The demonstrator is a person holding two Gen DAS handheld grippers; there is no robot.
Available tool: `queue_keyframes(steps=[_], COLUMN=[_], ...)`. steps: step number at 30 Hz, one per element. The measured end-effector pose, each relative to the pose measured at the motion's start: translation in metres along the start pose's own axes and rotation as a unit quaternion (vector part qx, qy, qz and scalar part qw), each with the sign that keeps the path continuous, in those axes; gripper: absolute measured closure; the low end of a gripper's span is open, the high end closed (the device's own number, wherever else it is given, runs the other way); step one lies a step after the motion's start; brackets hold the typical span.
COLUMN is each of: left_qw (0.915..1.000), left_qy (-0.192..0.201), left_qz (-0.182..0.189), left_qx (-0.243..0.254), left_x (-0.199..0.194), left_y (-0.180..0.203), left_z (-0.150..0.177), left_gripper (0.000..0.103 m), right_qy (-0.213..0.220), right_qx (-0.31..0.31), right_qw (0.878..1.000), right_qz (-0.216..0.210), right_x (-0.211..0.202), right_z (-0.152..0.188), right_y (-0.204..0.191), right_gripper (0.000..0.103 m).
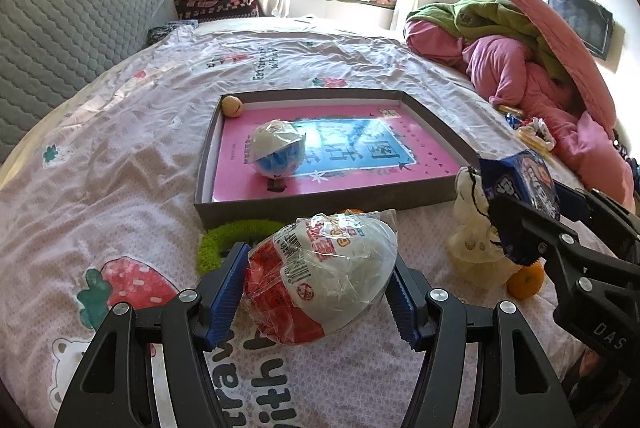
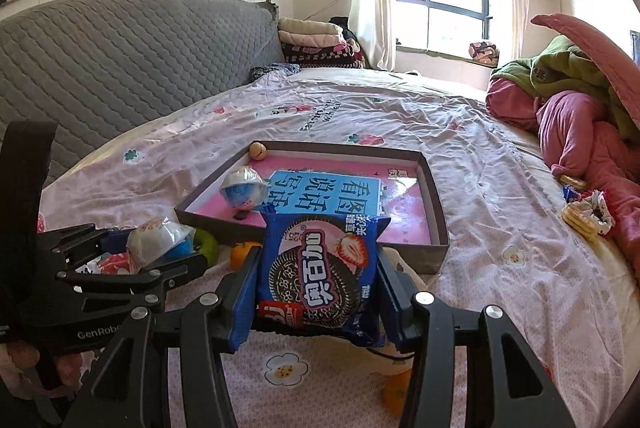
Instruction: Organize objects
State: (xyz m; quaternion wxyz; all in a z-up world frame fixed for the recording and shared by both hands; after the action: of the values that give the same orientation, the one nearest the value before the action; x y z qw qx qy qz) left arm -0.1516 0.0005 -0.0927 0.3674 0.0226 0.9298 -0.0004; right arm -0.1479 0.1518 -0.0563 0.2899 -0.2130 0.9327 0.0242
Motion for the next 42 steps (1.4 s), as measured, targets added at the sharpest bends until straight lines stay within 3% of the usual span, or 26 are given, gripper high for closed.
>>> queue_keyframes(steps=[13,42], left_qw=[0.9997,0.9991], left_qy=[0.022,0.041], left_qz=[-0.013,-0.011], left_qx=[0.003,0.007], left_x=[-0.007,0.024], left_y=[0.004,0.011], left_z=[-0.038,-0.11], left_gripper=[0.037,0.037], right_qy=[0.002,0.03], right_qx=[-0.008,0.011], right_qw=[1.0,0.999], right_qz=[-0.01,0.005], right_x=[0.008,0.037], right_z=[-0.022,-0.082], right_y=[0.004,0.045], right_gripper=[0.051,0.051])
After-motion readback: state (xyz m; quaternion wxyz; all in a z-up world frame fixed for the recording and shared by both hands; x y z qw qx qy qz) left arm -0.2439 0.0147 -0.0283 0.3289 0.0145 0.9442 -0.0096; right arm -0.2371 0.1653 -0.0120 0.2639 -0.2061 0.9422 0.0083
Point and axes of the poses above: each gripper's, at about its wrist camera, not at the fingertips, and x roughly the way its jaws point, y to its right, z to its underside, the point moved 8 cm from there along x, roughly the way its jaws point, and after that the axes turned 7 degrees about -z, right-handed, at the moved point
